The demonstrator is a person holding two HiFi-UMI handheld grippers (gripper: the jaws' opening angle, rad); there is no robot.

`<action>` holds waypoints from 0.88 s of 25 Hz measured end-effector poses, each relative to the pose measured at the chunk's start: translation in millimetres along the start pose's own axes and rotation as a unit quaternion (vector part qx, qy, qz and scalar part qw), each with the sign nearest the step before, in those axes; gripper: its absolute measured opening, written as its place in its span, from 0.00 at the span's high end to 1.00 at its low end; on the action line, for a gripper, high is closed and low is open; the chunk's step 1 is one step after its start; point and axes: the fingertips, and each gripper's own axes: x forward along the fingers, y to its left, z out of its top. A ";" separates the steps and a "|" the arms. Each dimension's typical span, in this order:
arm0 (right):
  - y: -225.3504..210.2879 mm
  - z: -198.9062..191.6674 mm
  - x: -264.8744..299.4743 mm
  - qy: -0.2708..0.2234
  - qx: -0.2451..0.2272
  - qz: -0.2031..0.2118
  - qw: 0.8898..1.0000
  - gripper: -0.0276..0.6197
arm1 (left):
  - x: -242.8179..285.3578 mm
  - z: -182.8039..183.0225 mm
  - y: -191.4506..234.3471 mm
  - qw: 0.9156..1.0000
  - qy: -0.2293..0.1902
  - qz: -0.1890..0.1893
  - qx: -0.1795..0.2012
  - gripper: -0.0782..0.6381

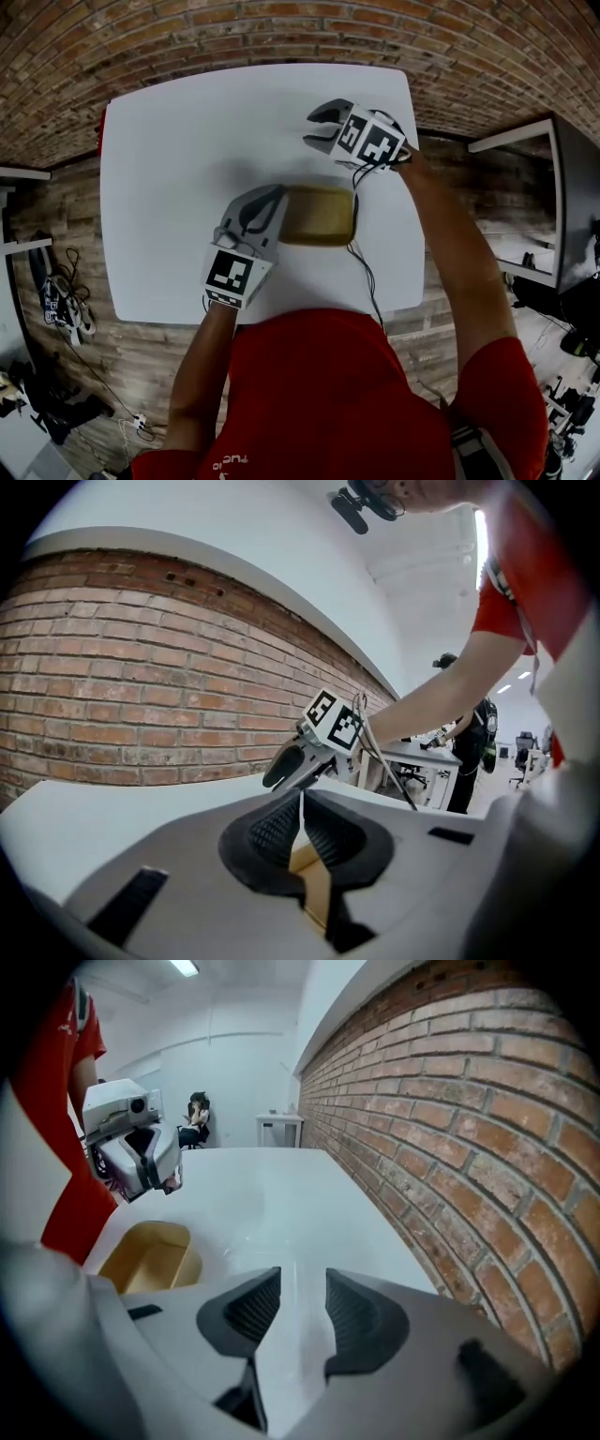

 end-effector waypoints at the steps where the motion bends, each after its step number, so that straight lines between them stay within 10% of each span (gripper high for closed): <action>1: -0.6 6.2 -6.7 -0.018 0.000 -0.012 1.000 0.74 | -0.7 2.4 1.0 1.000 -0.003 0.003 0.001 0.86; 10: 37.2 77.9 -107.6 -0.252 0.029 -0.131 0.958 0.85 | -13.3 46.8 3.6 0.998 -0.055 0.022 0.010 0.86; 17: 84.0 97.0 -154.6 -0.352 0.086 -0.188 0.913 0.88 | -26.3 79.1 -8.5 0.996 -0.090 0.010 0.022 0.86; 22: 115.2 88.0 -164.2 -0.362 0.137 -0.197 0.901 0.89 | -36.9 88.5 -26.6 0.994 -0.108 -0.008 0.033 0.87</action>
